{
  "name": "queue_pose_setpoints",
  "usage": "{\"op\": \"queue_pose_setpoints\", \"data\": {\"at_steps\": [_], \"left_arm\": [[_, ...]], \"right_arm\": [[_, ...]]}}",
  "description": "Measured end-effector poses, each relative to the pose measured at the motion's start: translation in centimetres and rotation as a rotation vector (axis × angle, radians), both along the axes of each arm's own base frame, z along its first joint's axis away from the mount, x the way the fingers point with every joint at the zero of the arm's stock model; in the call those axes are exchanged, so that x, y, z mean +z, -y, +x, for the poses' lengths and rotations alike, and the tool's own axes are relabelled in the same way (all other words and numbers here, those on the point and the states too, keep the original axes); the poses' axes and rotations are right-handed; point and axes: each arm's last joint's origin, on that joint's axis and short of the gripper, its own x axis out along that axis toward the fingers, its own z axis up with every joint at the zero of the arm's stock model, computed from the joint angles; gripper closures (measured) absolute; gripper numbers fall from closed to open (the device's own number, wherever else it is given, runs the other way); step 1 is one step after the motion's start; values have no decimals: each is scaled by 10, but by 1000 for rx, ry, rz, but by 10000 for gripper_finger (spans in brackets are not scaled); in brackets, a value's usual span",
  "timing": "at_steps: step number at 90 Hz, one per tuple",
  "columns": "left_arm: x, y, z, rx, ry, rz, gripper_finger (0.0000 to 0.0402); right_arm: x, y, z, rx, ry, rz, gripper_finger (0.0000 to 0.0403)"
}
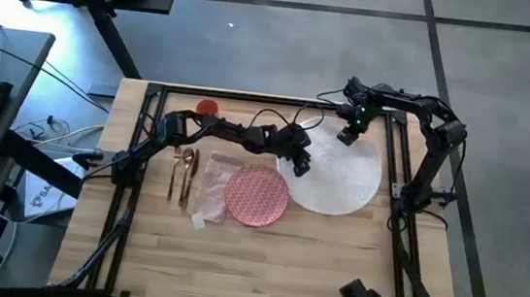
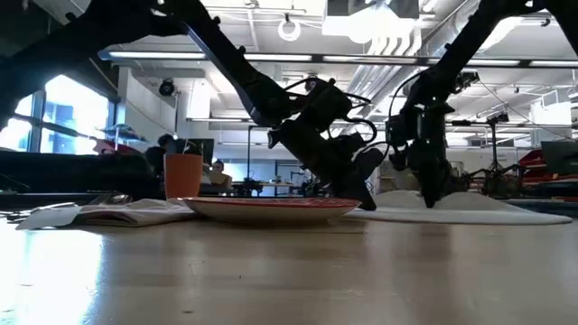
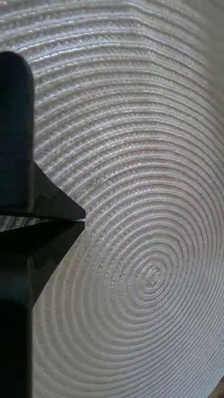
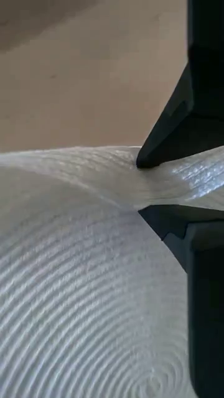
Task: Set table place
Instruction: Move the placemat from the upper right to the middle right
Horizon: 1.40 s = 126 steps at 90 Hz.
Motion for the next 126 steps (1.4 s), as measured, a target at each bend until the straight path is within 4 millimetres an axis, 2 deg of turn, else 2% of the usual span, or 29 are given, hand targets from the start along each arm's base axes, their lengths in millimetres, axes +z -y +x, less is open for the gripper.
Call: {"op": "queue_pose_setpoints", "data": {"at_steps": [24,34,56,75,92,107,126], "left_arm": [[1,4,1,-10,4,0,401],[2,9,3,-25,16,11,401],[2,11,5,-35,29,10,401],[3,8,4,-30,21,51,402],[3,0,2,1,17,83,402],[3,0,2,3,18,86,402],[4,4,4,-4,20,87,402]], "right_arm": [[9,13,-4,-35,-6,-52,209],[6,18,-12,-64,53,-4,190],[-8,28,-26,-151,135,120,200],[-10,21,-25,-82,245,239,214],[-10,16,-26,-130,387,362,215],[-9,17,-26,-136,404,370,215],[-8,16,-29,-115,345,351,220]]}}
